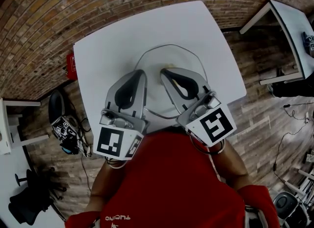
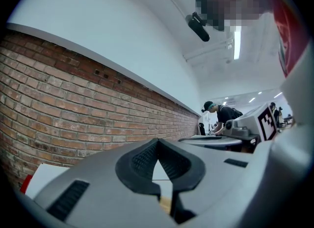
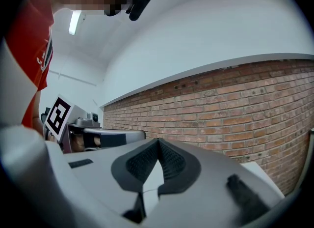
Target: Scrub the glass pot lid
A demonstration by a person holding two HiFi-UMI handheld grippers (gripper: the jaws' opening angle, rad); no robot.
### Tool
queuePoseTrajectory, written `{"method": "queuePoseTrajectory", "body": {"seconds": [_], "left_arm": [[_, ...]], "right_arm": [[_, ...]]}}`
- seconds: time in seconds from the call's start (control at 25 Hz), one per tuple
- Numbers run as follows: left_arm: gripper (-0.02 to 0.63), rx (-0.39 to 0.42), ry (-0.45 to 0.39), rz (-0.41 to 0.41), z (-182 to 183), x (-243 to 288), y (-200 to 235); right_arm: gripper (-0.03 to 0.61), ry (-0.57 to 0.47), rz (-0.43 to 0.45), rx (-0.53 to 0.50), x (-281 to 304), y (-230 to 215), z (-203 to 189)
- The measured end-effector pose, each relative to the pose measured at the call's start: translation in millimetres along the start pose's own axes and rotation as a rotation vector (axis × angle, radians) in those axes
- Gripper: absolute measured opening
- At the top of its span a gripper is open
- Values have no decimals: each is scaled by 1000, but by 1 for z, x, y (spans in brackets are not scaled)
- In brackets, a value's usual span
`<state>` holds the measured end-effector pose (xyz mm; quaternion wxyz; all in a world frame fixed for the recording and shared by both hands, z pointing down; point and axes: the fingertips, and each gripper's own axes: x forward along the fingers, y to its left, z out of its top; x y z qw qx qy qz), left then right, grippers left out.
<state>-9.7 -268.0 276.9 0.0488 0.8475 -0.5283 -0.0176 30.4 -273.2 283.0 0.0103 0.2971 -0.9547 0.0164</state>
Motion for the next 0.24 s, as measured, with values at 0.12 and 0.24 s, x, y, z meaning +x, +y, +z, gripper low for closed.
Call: {"method": "queuePoseTrajectory", "body": {"seconds": [0.12, 0.24], "left_arm": [[17, -4, -4, 2, 0, -2, 2], [17, -11, -8, 4, 0, -4, 5]], "right_arm": [[29, 6, -2, -2, -1, 0, -3], [29, -5, -6, 3, 0, 0, -2]]}}
